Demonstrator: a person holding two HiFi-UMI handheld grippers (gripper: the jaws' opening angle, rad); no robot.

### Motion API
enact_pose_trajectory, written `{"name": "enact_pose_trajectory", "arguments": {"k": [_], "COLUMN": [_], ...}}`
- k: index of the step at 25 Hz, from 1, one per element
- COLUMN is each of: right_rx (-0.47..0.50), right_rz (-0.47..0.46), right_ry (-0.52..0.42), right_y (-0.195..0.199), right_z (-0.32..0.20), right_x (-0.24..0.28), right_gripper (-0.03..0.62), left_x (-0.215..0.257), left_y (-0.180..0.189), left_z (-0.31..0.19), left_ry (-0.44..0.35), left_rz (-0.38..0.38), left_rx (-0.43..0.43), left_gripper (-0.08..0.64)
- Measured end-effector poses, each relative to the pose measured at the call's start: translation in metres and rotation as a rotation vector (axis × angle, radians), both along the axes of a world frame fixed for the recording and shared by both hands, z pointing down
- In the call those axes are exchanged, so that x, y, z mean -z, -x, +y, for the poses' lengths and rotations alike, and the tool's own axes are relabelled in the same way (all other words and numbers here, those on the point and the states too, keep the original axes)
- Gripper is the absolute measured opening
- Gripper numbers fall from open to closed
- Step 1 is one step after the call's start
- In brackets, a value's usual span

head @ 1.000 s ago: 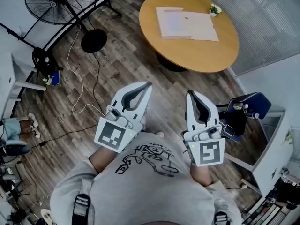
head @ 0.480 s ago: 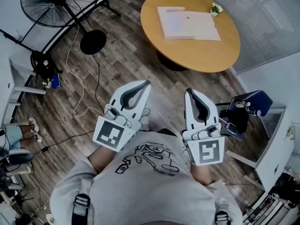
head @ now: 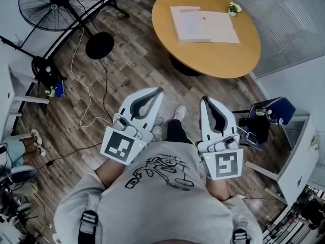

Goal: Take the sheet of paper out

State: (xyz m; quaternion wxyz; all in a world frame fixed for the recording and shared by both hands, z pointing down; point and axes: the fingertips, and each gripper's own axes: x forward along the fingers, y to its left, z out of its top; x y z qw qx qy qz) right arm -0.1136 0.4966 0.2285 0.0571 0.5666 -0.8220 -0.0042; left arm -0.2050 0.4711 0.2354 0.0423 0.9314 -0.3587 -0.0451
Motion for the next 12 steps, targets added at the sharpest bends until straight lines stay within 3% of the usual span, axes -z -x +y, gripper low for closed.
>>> {"name": "enact_pose_trajectory", "arguments": {"k": [12], "right_rx": [-0.006], "right_rz": [0.003], "right_ry": [-0.007], "right_y": [-0.01], "right_z": [-0.035], "right_x": [0.0], "right_gripper": [0.008], "left_x": [-0.005], "left_y": [-0.008], "left_z": [-0.035], "left_ry": [0.003], "left_rz": [-0.029], "left_rx": [-0.004], "left_gripper": [0.02]}}
